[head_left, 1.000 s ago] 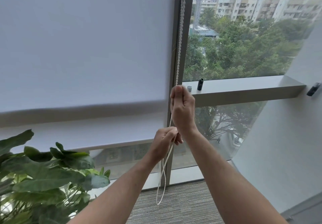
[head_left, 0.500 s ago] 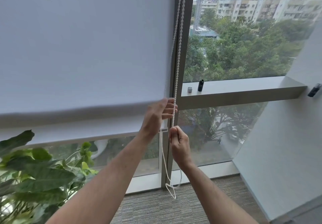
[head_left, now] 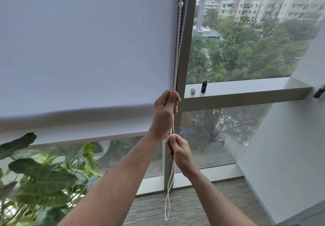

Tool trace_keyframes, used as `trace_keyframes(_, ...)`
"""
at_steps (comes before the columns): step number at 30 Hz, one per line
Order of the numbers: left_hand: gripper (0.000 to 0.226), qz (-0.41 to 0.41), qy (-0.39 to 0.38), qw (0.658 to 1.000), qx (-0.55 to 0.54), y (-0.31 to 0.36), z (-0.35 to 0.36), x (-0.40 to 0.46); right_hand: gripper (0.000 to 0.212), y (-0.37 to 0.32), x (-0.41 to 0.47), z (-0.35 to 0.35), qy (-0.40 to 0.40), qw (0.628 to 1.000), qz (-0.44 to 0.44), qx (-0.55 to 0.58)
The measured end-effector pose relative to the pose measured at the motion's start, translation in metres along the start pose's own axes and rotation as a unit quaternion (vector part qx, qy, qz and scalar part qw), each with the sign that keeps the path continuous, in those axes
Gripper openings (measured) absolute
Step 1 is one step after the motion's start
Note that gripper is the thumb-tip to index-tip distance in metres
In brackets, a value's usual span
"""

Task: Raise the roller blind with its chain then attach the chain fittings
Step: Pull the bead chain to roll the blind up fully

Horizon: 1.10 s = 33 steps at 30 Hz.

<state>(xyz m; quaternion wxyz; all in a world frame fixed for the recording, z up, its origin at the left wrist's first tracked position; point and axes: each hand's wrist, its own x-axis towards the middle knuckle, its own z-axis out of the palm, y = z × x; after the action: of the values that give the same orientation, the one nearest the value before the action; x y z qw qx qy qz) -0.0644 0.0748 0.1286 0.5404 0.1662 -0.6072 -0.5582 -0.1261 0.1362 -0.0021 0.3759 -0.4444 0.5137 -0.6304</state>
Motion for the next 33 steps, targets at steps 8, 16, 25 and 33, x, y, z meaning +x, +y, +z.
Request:
trace_keyframes(8, 0.029, -0.043, 0.033, 0.997, 0.056, -0.027, -0.008, -0.023, 0.047, -0.031, 0.030, -0.015, 0.055, 0.997, -0.042, -0.030)
trace_keyframes(16, 0.032, -0.072, 0.033, 0.991, 0.104, -0.065, -0.013, -0.052, 0.041, -0.122, 0.059, -0.006, 0.019, 0.988, -0.137, 0.067)
trace_keyframes(25, 0.029, -0.134, -0.010, 0.983, 0.122, -0.087, -0.019, -0.083, 0.036, -0.118, 0.061, 0.015, 0.058, 0.983, -0.162, 0.060)
trace_keyframes(33, 0.031, -0.176, -0.097, 0.970, 0.135, -0.093, -0.036, -0.082, 0.034, -0.092, 0.051, 0.011, 0.088, 0.981, -0.169, 0.037)
